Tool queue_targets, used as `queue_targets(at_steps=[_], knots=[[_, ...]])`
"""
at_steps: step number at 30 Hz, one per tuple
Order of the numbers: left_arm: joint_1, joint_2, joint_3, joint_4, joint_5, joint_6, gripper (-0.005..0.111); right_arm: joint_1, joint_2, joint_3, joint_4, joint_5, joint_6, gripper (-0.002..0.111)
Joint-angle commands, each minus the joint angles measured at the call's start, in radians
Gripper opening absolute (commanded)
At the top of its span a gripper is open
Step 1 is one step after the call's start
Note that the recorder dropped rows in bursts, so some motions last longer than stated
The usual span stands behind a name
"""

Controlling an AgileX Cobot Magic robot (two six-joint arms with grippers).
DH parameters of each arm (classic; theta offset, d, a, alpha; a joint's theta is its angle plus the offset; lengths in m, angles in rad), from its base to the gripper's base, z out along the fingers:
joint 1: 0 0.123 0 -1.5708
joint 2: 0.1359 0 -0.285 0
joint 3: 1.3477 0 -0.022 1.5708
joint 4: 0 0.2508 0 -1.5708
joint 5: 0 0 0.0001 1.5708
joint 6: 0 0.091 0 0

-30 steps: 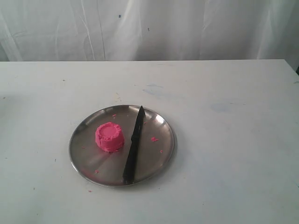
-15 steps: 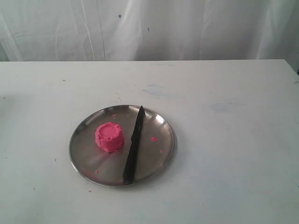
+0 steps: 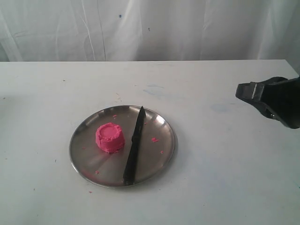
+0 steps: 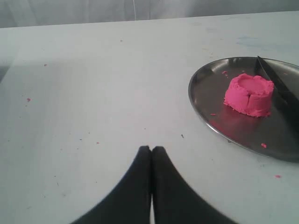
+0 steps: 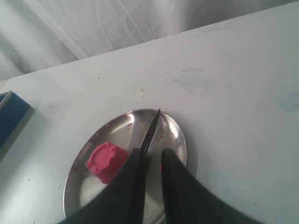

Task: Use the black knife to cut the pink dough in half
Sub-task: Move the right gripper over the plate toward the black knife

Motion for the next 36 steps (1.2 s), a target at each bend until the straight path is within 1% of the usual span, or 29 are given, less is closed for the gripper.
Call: queue_targets(at_steps=[1, 4, 6, 8, 11, 16, 18, 21, 29, 36], knots=[[0.002, -0.005, 0.004, -0.006, 0.0, -0.005, 0.0, 0.001, 0.021, -0.006, 0.043, 0.001, 0.015, 0.014], [0.002, -0.005, 0.004, -0.006, 0.0, -0.005, 0.0, 0.001, 0.055, -0.006, 0.105, -0.111, 0.015, 0.021], [0.002, -0.005, 0.004, -0.006, 0.0, -0.005, 0.0, 0.001, 0.096, -0.006, 0.119, -0.194, 0.015, 0.032], [0.002, -0.005, 0.004, -0.006, 0.0, -0.005, 0.0, 0.001, 0.149, -0.006, 0.119, -0.251, 0.015, 0.045], [0.002, -0.005, 0.004, -0.006, 0.0, -0.005, 0.0, 0.001, 0.23, -0.006, 0.144, -0.302, 0.015, 0.056], [0.002, -0.005, 0.004, -0.006, 0.0, -0.005, 0.0, 0.003, 0.378, -0.053, 0.188, -0.42, -0.027, 0.056], [0.002, -0.005, 0.004, -0.006, 0.0, -0.005, 0.0, 0.023, 0.427, -0.082, 0.186, -0.432, -0.027, 0.056], [0.002, -0.005, 0.004, -0.006, 0.0, -0.005, 0.0, 0.062, 0.499, -0.125, 0.186, -0.415, -0.045, 0.056], [0.002, -0.005, 0.004, -0.006, 0.0, -0.005, 0.0, 0.209, 0.711, -0.266, 0.179, -0.314, -0.09, 0.056], [0.002, -0.005, 0.004, -0.006, 0.0, -0.005, 0.0, 0.261, 0.891, -0.361, 0.179, -0.276, -0.099, 0.056]])
